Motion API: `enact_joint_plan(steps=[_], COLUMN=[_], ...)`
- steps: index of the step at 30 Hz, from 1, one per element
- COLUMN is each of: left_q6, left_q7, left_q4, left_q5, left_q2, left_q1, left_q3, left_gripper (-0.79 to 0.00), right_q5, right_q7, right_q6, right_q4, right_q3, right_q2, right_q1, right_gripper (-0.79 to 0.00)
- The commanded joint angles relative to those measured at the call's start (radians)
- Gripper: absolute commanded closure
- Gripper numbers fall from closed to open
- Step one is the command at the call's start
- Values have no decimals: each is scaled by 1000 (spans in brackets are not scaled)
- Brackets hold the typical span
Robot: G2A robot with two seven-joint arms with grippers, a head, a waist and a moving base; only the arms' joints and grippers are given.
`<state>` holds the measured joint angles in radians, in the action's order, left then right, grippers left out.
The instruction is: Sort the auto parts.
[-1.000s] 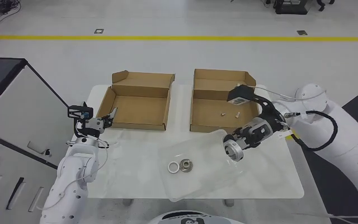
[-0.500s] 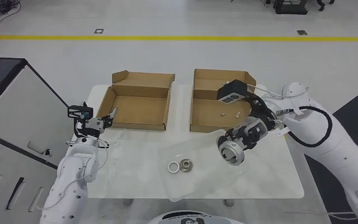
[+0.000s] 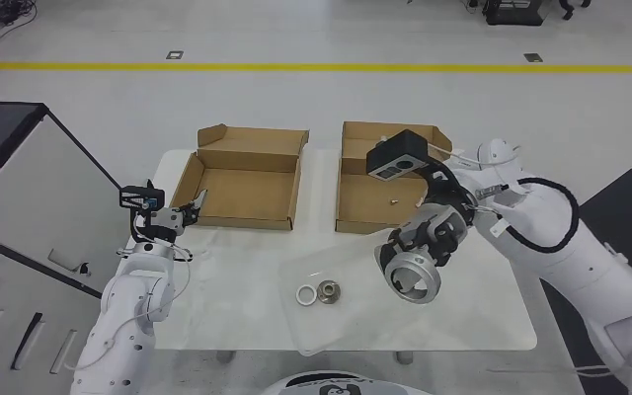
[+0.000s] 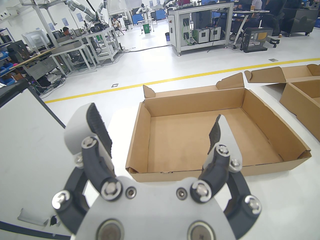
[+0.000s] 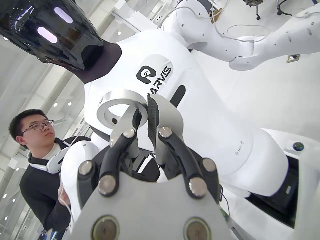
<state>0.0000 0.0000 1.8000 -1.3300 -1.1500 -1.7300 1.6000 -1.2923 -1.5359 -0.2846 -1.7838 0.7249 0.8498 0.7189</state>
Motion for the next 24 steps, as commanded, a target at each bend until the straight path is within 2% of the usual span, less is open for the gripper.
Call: enact_joint_plan(steps=[1,7,11,16,24], left_q6=[0,0,0,0,0], left_q7=[0,0,0,0,0], left_q4=[0,0,0,0,0], left_q5=[0,0,0,0,0], left_q2=[0,0,0,0,0], left_q1=[0,0,0,0,0], left_q3=[0,0,0,0,0], left_gripper=[-785,-785,-785,-785,-785], right_q5=[0,-6,-72,-158,-211], right_q7=[0,15,3,0,0], right_q6=[0,-1,-2,0,0], right_q4=[0,-7,-41,-90,-139], right_q3=[0,2,28,80,129], right_q2=[0,1,13,36,81], right_q1=[0,7,45,100,157], right_gripper=[0,0,0,0,0])
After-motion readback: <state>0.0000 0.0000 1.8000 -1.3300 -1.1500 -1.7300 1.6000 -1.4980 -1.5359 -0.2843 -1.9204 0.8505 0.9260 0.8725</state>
